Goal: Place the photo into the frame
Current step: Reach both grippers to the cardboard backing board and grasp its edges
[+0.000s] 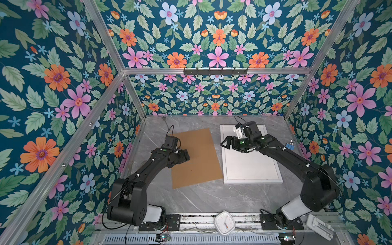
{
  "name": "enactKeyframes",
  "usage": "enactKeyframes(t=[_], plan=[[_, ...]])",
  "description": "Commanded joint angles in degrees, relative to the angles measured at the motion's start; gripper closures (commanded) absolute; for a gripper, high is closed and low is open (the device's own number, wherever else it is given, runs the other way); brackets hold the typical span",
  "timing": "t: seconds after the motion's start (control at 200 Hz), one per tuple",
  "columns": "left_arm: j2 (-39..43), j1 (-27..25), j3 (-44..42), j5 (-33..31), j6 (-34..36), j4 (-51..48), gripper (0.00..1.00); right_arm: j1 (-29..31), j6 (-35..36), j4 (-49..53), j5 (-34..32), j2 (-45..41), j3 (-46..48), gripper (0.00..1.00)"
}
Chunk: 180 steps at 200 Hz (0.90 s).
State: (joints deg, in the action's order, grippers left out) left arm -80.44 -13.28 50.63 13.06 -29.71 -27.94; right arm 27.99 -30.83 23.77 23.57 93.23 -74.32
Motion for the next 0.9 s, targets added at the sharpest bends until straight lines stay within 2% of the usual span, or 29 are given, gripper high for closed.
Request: enactKeyframes(t=[0.0,0.1,0.2,0.53,0.735,0.895], plan=[[-0.93,4.06,0.11,-0.38,5.44,-1.36,0.07,2.44,3.37,3.65,-2.10,7.10,-6.12,0.01],[-2.87,7.77,-0.41,0.62,7.72,-0.35,0.07,3.81,5.07,6.96,-2.44,14.54,-13.39,0.01],[-3.83,9.08,-0.66,-0.57,8.23,0.95,0.06,4.08,5.25,8.23,-1.94,20.29,-18.49,0.01],[-6.52,9.32,-3.28,-0.23,5.99,5.80,0.03,4.26,5.78,13.99,-3.77,33.75,-31.64,0.01],[-7.36,9.32,-4.59,0.99,5.90,7.58,0.04,4.97,5.72,17.41,-5.87,38.74,-35.83,0.01],[-8.27,9.32,-5.26,4.14,5.91,8.89,0.08,4.97,4.28,17.80,-5.89,39.18,-34.40,0.01]])
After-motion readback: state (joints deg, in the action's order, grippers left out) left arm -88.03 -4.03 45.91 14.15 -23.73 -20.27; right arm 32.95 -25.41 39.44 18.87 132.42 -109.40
